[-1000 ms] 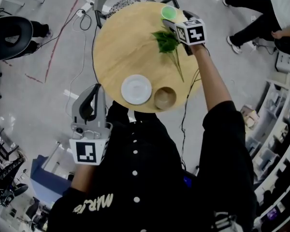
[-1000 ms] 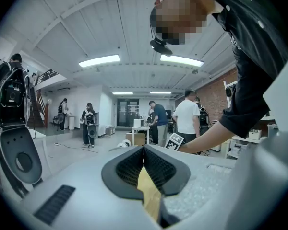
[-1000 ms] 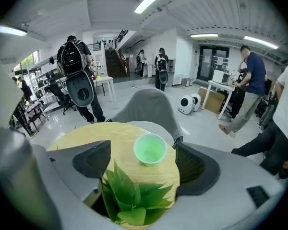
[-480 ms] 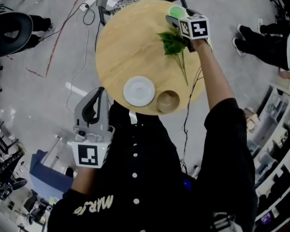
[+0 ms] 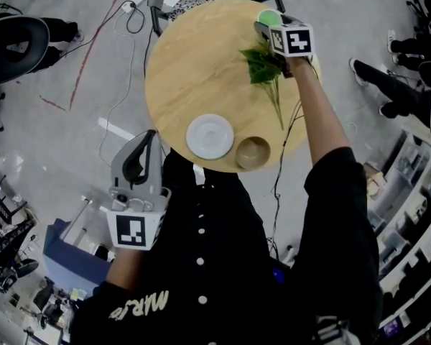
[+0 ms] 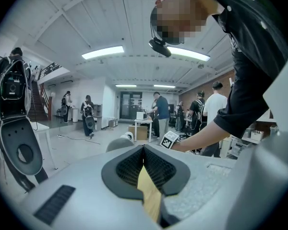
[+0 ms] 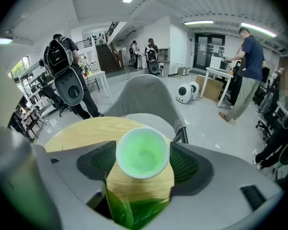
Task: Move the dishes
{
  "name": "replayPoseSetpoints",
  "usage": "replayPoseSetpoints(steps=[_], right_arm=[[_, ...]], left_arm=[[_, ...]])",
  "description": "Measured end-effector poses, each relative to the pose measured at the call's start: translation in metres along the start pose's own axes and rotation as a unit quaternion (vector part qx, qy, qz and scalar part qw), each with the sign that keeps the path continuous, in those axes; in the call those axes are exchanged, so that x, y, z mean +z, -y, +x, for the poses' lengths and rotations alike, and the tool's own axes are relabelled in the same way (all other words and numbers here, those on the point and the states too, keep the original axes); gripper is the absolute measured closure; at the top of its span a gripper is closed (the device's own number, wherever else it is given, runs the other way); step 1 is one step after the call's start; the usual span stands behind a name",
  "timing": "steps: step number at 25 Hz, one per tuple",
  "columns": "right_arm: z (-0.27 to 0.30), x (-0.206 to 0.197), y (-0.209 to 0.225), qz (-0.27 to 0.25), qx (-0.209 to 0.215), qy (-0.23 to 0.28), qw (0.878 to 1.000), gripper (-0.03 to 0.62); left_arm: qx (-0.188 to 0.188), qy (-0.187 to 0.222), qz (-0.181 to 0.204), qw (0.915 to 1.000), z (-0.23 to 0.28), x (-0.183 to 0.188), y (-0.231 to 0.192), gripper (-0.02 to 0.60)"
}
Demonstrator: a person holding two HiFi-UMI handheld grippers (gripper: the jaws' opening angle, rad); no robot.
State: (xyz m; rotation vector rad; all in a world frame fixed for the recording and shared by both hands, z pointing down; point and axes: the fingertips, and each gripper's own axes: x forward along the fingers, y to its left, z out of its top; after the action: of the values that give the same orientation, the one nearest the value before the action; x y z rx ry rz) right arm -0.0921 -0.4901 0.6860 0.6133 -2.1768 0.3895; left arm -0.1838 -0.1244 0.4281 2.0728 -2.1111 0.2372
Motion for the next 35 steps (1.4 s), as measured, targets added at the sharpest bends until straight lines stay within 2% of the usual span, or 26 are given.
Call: replayPoseSetpoints(steps=[9,17,24,29,35], right_arm=[[-0.005,0.002,0.000,-0.013,-0.014,0.009,1.000,0.247],[-0.027,0.016,-0.008,-0.012,-0.005,0.033,0.999,0.249],[-0.081,0.034,-0.041,-0.064,-0.003,0.062,0.996,0.249],[-0.114,0.030,-0.075,-0.097,0.016,0.072,0.993,0.249],[-0.148,0.028,-0.125,-0.106,0.051,0.086,0.989,0.250]], left_arm=[[0.001,0.000,0.001,1.0000,0.000,0.001,-0.003,0.578],[-0.004,0.014,0.006,0.9999,-0.003,0.011,-0.001,0.578],[-0.016,0.039,0.017,0.9990,-0.009,0.031,0.011,0.578],[-0.020,0.052,0.025,0.9981,-0.017,0.044,0.020,0.578],[-0.020,0.064,0.030,0.9973,-0.031,0.050,0.025,0.578]])
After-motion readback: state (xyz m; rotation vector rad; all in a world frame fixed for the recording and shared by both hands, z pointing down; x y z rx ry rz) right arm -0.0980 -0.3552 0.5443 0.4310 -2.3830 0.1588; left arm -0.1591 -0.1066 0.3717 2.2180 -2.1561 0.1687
